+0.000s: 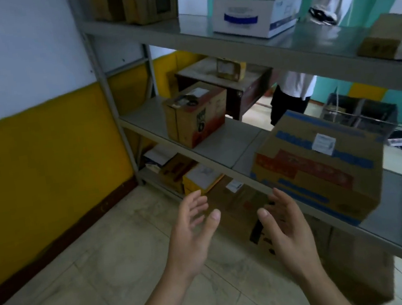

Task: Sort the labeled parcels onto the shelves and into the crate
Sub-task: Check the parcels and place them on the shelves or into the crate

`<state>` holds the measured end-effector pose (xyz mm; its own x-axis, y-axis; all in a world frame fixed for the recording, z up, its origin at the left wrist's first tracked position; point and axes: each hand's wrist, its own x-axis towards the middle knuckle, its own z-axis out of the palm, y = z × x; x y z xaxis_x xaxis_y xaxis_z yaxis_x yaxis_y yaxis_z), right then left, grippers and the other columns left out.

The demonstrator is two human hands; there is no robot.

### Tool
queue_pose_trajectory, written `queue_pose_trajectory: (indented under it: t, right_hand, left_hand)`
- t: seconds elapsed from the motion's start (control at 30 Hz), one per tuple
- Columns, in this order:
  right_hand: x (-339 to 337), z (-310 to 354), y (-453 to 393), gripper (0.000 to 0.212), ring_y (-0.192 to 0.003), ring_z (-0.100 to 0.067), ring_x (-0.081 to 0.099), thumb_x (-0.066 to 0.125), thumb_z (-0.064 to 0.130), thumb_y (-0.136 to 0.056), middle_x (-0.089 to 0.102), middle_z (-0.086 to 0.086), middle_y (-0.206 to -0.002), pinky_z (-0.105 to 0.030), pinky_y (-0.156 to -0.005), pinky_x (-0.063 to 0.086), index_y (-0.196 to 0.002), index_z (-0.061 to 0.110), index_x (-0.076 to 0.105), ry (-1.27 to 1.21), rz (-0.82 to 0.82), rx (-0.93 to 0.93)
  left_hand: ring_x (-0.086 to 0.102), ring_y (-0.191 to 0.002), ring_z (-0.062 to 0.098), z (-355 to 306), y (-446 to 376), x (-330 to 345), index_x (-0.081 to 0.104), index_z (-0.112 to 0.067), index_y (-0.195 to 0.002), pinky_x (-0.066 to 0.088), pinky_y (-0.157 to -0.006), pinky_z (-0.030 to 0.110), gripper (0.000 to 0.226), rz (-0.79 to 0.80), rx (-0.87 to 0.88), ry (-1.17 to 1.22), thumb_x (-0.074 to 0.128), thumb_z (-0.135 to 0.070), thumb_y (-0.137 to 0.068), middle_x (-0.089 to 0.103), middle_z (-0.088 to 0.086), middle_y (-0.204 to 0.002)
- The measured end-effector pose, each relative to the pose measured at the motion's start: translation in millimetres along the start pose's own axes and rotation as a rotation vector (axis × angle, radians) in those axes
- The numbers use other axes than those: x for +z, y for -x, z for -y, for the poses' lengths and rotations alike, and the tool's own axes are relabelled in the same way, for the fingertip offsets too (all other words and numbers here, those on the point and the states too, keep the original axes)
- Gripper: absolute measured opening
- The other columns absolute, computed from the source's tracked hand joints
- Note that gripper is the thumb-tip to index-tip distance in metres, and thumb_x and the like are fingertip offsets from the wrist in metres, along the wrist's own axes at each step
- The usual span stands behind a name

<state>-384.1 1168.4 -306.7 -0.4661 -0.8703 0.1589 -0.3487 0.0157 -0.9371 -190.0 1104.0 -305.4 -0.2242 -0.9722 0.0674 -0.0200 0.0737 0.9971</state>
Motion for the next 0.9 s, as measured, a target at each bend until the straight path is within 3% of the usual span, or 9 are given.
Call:
queue_pose_trajectory:
  t: [0.13, 0.33, 0.43, 0.57, 0.7, 0.9]
  right_hand:
    - [57.7, 0.9, -53.7, 0.067, -0.116, 0.002, 0.058, 0.062, 0.064, -0.088, 0.059, 0.018, -0.13, -0.028, -0.095, 0.051, -0.146, 0.037, 0.044, -0.04, 0.058, -0.003]
    - [133.7, 9.2, -130.9, 0.08, -0.116, 0.002, 0.059, 0.059, 0.076, -0.076, 0.06, 0.017, -0.129, -0.034, -0.096, 0.053, -0.144, 0.035, 0.047, -0.078, 0.151, -0.008]
    - [169.7, 10.7, -165.1, 0.069, -0.118, -0.001, 0.058, 0.063, 0.069, -0.084, 0.059, 0.018, -0.131, -0.036, -0.097, 0.053, -0.142, 0.036, 0.047, -0.079, 0.208, -0.013]
    - [222.7, 19.2, -202.6, 0.081, -0.116, 0.004, 0.057, 0.06, 0.074, -0.076, 0.058, 0.015, -0.13, -0.03, -0.096, 0.052, -0.143, 0.029, 0.049, -0.063, 0.262, -0.026]
    - [277.8, 19.5, -234.6, 0.084, -0.115, 0.009, 0.055, 0.058, 0.075, -0.075, 0.058, 0.016, -0.131, -0.016, -0.085, 0.048, -0.144, 0.028, 0.047, -0.027, 0.282, -0.019]
    - [375.0, 24.7, -275.2, 0.081, -0.117, 0.003, 0.056, 0.058, 0.075, -0.078, 0.056, 0.021, -0.131, -0.03, -0.094, 0.052, -0.144, 0.031, 0.047, 0.013, 0.176, 0.044]
  left_hand:
    - [0.055, -0.119, -0.006, 8.5, -55.8, -39.0, 0.046, -0.038, -0.138, 0.048, -0.094, 0.014, 0.062, -0.083, -0.007, -0.027, 0.07, -0.055, -0.083, 0.057, -0.021, -0.13]
    - [0.056, -0.119, -0.004, 12.7, -132.9, -89.2, 0.049, -0.038, -0.136, 0.049, -0.096, 0.023, 0.059, -0.174, -0.037, -0.06, 0.069, -0.055, -0.082, 0.059, -0.02, -0.129]
    - [0.057, -0.116, -0.006, 16.3, -164.5, -114.2, 0.052, -0.031, -0.134, 0.046, -0.093, 0.011, 0.051, -0.23, -0.044, -0.07, 0.069, -0.045, -0.089, 0.06, -0.015, -0.128]
    - [0.056, -0.115, -0.007, 27.4, -207.7, -157.3, 0.053, -0.03, -0.133, 0.043, -0.09, 0.006, 0.049, -0.275, -0.062, -0.098, 0.067, -0.039, -0.087, 0.06, -0.014, -0.128]
    - [0.056, -0.113, -0.01, 46.0, -256.0, -200.8, 0.054, -0.03, -0.132, 0.043, -0.089, 0.004, 0.049, -0.265, -0.093, -0.083, 0.066, -0.041, -0.086, 0.06, -0.015, -0.127]
    - [0.051, -0.108, -0.021, 75.1, -346.9, -283.5, 0.052, -0.03, -0.135, 0.04, -0.082, -0.002, 0.05, -0.12, -0.137, -0.119, 0.063, -0.044, -0.088, 0.057, -0.018, -0.128]
